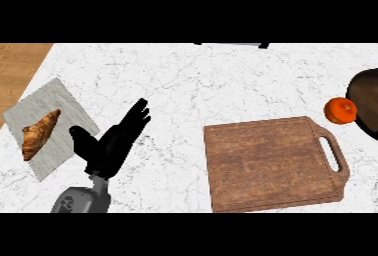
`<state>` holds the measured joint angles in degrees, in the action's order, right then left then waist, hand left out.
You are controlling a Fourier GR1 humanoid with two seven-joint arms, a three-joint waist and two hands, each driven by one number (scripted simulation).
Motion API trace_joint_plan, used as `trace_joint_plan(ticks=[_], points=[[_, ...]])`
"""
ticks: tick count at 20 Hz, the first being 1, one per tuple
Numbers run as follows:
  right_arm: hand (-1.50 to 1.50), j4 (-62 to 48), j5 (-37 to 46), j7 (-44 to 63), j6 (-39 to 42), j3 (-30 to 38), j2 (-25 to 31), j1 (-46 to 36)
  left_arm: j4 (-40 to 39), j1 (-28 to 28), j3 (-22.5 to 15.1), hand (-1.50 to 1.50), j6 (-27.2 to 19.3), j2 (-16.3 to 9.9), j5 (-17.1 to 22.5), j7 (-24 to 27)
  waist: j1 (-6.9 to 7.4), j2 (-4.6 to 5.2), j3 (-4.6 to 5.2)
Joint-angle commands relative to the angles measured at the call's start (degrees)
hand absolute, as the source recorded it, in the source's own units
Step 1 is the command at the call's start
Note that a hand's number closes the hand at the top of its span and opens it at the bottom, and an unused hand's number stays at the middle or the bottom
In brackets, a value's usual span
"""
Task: Pick the squash from the cutting board and place it in the pan
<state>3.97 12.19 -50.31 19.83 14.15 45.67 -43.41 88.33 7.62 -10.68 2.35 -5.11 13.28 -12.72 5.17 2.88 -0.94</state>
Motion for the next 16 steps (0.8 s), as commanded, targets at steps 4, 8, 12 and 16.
trace_joint_plan(ticks=[4,8,12,16], points=[[-1.50,1.51,0.52,-4.73,15.62,-1.03,3.91,2.59,0.19,-0.52,1.21,0.00,0.10,-0.34,0.83,0.26,-0.87,-0.26,-0.16],[-1.50,3.00,0.26,-4.59,18.03,-1.25,5.27,3.72,-0.04,-0.61,1.27,0.00,-0.37,-0.20,0.57,0.09,-1.55,-0.31,-0.30],[-1.50,4.71,0.07,-4.77,19.86,-1.66,6.50,5.18,-0.28,-0.98,2.11,0.00,0.13,-1.33,0.43,0.87,-2.08,-0.46,-0.29],[-1.50,6.08,-0.40,-4.49,20.59,-1.99,6.59,6.58,0.05,-2.20,1.15,0.00,-0.50,-0.52,0.03,0.55,-2.01,-0.62,-0.37]])
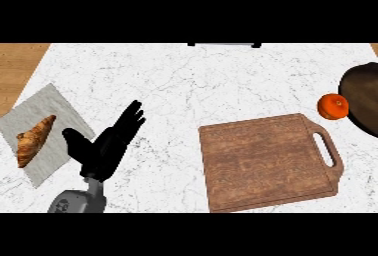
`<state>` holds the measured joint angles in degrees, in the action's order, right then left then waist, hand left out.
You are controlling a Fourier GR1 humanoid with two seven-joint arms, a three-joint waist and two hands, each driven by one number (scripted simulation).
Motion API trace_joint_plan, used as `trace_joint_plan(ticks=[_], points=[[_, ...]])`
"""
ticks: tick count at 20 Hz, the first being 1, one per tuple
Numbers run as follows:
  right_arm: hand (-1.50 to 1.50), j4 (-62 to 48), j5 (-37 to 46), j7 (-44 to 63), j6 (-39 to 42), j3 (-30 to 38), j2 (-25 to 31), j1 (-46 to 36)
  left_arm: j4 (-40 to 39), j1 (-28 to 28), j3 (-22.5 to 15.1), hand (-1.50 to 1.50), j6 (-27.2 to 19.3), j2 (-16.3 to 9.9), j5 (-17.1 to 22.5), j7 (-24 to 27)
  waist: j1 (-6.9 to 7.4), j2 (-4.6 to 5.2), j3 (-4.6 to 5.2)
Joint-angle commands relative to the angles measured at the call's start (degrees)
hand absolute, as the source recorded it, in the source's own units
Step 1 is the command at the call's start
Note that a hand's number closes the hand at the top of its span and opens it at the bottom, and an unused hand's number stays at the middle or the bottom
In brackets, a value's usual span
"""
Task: Pick the squash from the cutting board and place it in the pan
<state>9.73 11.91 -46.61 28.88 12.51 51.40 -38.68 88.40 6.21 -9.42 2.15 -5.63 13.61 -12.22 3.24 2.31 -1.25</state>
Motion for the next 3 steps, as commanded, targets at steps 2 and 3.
trace_joint_plan(ticks=[2,3], points=[[-1.50,1.36,-0.52,-8.44,12.46,-0.45,1.28,2.10,-0.16,-0.42,0.39,0.00,-0.12,-0.41,-0.28,0.33,-0.37,-0.15,-0.01],[-1.50,1.34,-0.78,-7.54,12.12,-0.37,1.37,2.14,0.16,-0.39,0.03,0.00,0.01,-0.03,-0.06,0.24,-0.10,-0.04,-0.06]])
